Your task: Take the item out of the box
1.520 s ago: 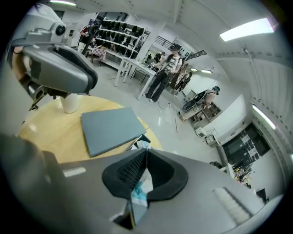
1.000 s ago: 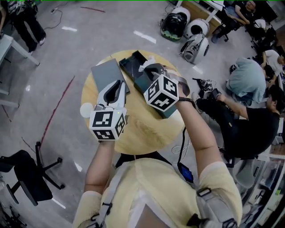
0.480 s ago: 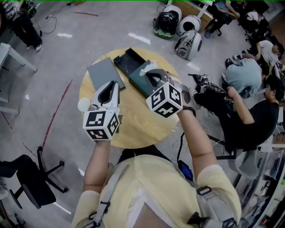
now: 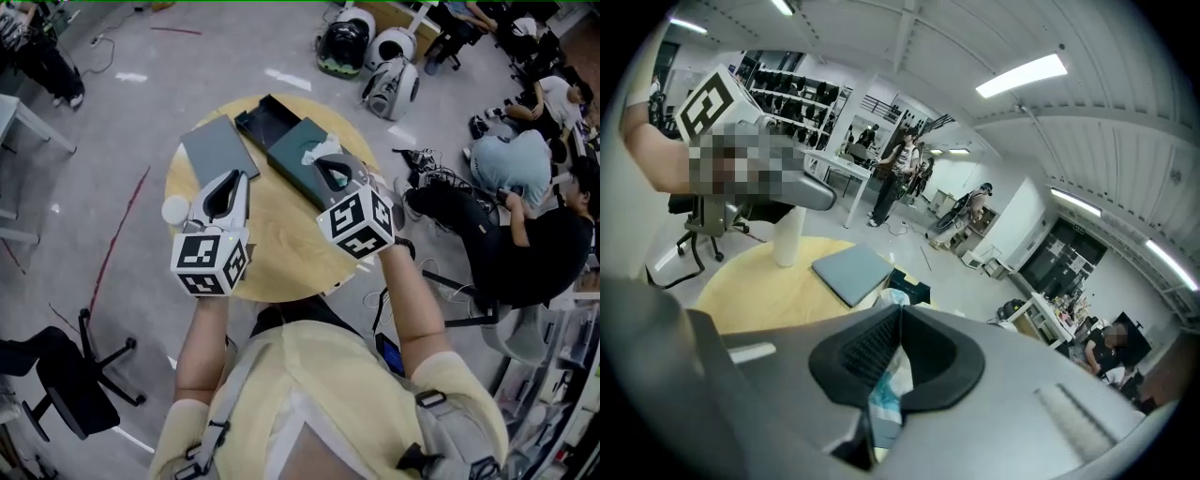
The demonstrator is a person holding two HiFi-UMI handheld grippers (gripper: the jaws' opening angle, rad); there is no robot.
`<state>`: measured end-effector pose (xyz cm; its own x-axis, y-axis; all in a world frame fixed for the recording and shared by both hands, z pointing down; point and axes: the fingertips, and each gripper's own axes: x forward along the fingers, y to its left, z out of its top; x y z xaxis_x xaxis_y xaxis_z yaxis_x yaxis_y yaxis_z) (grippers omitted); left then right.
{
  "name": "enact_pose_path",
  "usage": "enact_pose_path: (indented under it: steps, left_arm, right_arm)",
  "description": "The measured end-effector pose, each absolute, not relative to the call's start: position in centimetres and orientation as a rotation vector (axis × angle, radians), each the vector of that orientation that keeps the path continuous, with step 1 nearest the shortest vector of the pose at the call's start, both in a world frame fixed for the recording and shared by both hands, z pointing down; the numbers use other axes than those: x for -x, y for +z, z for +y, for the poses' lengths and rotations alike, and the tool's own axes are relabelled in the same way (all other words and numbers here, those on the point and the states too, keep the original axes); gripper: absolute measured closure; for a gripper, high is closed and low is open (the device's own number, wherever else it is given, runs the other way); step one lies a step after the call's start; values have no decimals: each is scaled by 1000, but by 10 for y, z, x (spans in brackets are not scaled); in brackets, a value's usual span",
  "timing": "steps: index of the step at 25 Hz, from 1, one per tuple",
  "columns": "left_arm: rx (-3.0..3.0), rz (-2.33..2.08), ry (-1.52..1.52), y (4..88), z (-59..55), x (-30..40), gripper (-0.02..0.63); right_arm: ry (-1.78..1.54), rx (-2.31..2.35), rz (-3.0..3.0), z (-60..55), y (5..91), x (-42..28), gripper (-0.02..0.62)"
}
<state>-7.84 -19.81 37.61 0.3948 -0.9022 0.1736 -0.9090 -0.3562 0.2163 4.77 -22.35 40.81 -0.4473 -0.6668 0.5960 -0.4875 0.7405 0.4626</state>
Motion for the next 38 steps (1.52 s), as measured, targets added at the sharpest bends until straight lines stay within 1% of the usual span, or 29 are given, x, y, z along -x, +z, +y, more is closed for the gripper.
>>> enact_pose_path:
  steps: [19, 38]
  left_arm:
    - [-2398, -1526, 73, 375, -171, 68, 577]
    - [-2372, -1517, 89, 384, -168, 73, 577]
  right_arm:
    - [-160, -953, -2231, -172, 400, -64, 583]
    - [-93, -934, -2299, -166, 403, -56, 584]
